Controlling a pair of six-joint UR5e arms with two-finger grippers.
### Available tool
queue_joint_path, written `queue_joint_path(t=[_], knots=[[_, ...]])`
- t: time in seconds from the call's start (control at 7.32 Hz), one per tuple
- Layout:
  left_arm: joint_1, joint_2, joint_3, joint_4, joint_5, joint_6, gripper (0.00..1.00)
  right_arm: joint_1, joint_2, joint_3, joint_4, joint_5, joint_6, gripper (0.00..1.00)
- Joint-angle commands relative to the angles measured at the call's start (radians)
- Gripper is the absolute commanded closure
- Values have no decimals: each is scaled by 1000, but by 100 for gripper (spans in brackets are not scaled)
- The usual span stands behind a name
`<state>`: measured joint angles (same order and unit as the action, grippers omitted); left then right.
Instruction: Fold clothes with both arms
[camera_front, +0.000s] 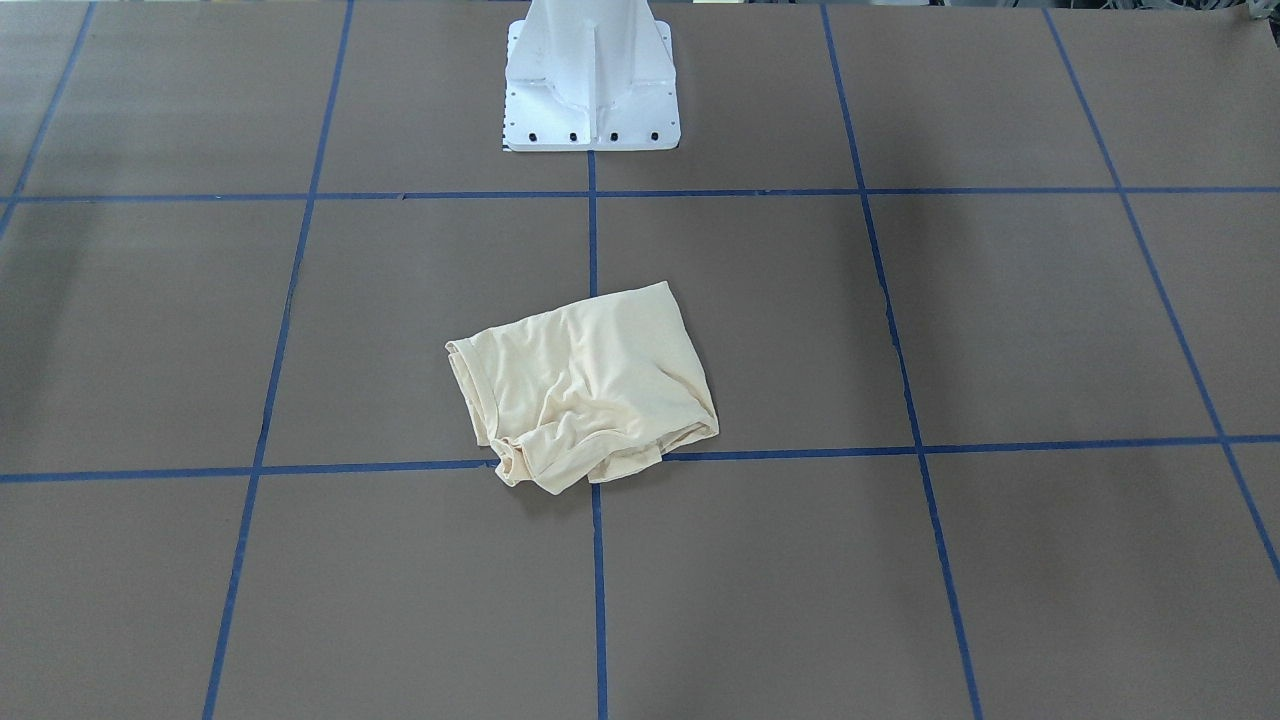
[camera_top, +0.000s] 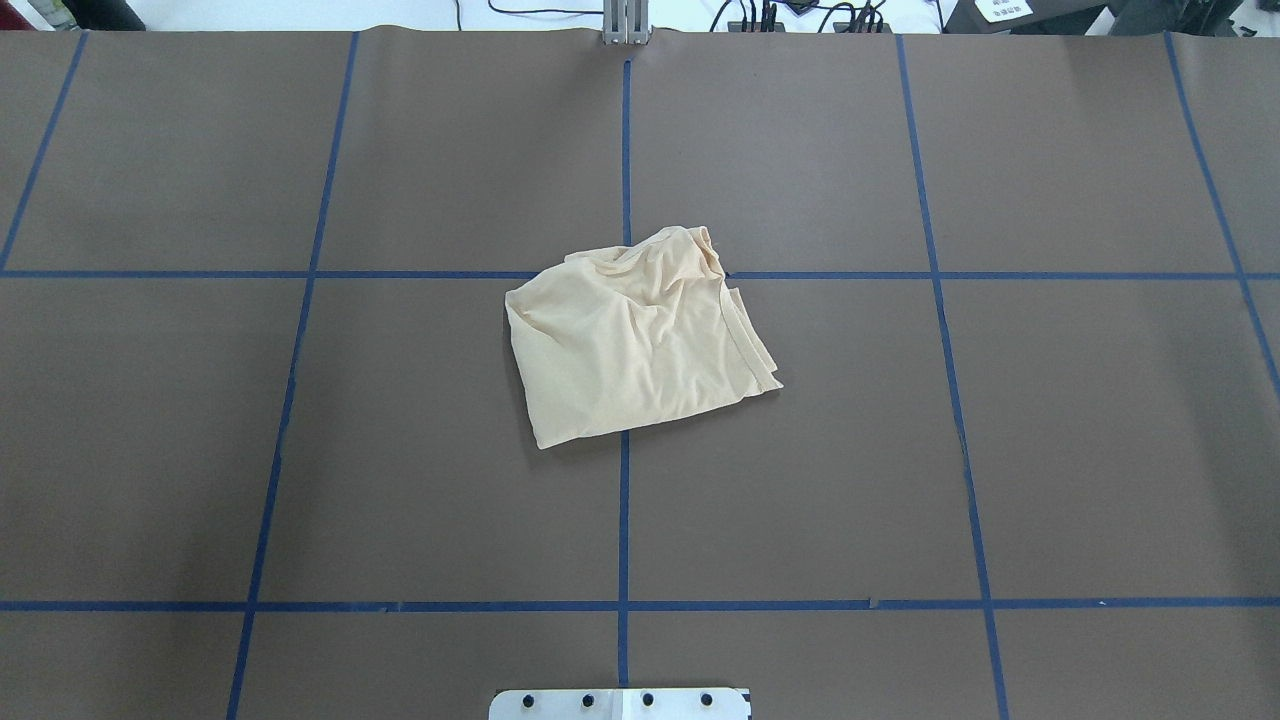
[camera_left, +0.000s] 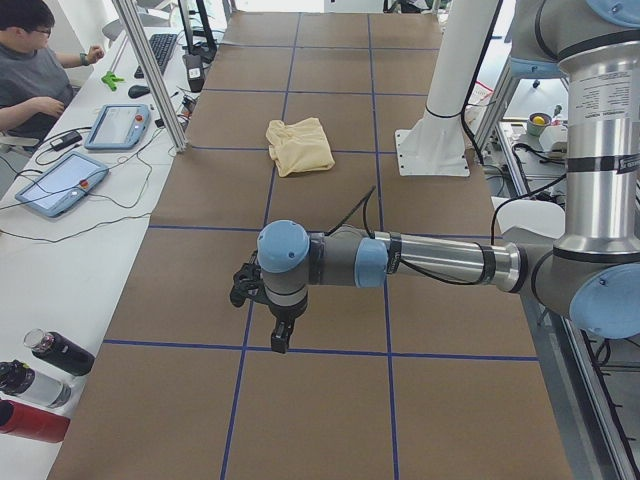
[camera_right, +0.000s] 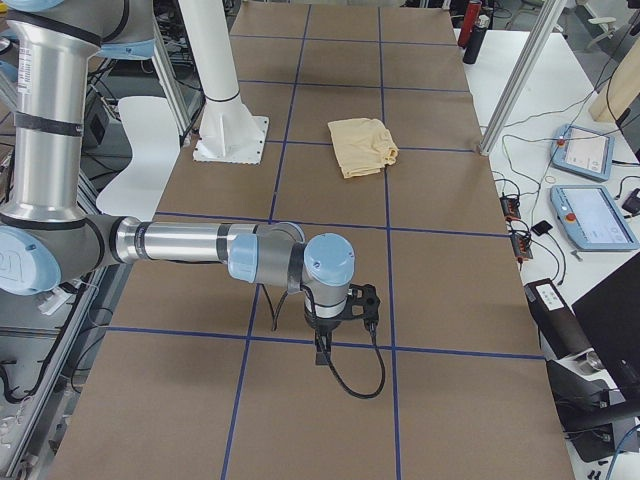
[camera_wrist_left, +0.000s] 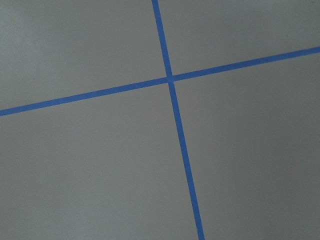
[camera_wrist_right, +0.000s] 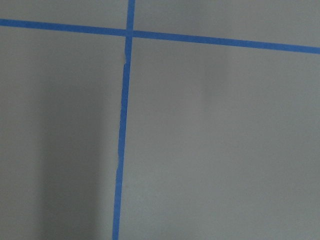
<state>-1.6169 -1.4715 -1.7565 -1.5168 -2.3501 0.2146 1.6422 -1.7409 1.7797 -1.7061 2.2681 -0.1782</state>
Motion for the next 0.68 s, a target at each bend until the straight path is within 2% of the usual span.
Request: queue_joint_path(t=[0.0,0.55], knots=[[0,8,8,-5,2,0,0,1,-2,4,0,-1,12,0],[0,10,31,-58,0,3,0,-1,9,10,3,-2,11,0]])
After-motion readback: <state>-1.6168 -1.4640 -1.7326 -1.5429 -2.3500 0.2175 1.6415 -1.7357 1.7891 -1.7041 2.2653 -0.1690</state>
